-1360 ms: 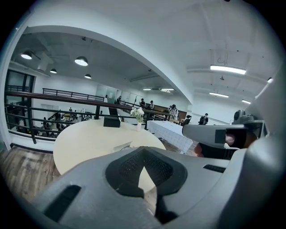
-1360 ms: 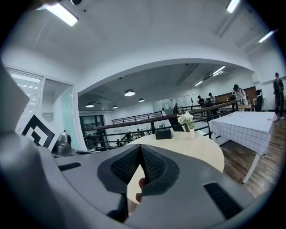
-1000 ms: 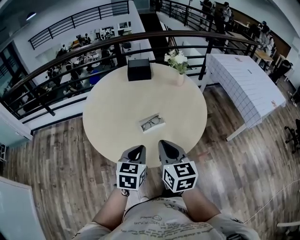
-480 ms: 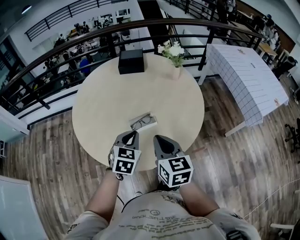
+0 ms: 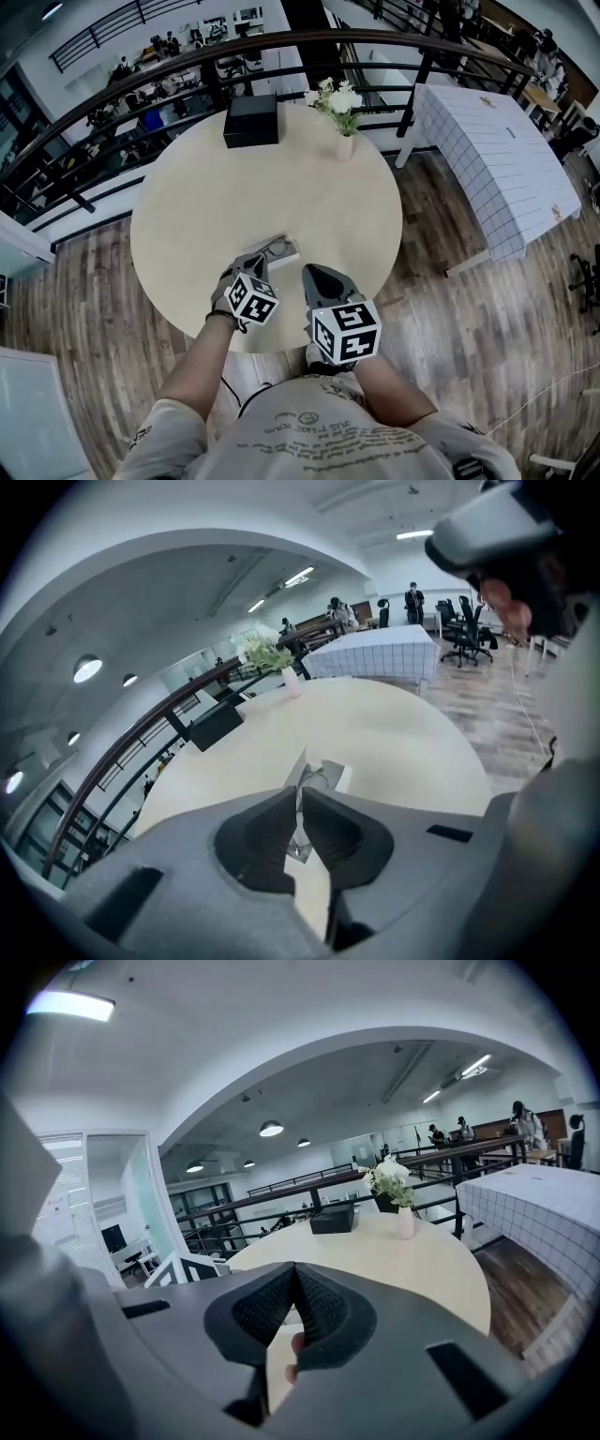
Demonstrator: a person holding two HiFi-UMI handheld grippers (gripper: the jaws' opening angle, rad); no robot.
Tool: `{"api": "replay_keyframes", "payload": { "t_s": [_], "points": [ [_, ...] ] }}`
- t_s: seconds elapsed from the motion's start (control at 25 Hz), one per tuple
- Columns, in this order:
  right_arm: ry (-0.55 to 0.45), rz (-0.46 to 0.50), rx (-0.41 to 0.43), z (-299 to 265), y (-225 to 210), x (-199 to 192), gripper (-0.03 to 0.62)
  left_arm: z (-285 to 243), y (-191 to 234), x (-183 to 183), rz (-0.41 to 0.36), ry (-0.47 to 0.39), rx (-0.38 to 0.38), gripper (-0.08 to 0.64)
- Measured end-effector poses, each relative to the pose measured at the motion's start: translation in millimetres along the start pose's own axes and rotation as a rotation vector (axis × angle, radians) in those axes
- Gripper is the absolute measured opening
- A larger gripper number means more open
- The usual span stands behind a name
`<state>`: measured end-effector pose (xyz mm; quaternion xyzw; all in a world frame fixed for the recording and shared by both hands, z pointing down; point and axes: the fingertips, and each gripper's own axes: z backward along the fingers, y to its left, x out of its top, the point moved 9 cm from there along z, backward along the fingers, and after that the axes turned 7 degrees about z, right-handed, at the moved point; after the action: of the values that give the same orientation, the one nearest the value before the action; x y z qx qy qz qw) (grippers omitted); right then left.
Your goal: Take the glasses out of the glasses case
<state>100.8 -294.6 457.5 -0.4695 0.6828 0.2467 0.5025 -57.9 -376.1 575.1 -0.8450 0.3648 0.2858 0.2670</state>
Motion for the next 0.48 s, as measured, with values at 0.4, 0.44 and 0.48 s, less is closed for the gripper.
{"api": "replay_keyframes", "payload": {
  "t_s": [0.4, 0.44, 0.48],
  "points": [
    [0.046, 0.000, 0.018, -15.6, -59.5, -1.4, 0.009, -72.7, -2.7, -10.1, -0.036, 0.137, 0.047, 0.057],
    [0.049, -0.004, 0.018, -16.4, -59.5, -0.3, 0.009, -73.3, -0.4, -12.8, -0.039, 0.146, 0.052, 0.057],
    [0.052, -0.007, 0.019, -16.5, -57.0, 1.4, 0.009, -71.8, 2.7, -15.7, -0.045, 0.156, 0.057, 0.057]
  ]
}}
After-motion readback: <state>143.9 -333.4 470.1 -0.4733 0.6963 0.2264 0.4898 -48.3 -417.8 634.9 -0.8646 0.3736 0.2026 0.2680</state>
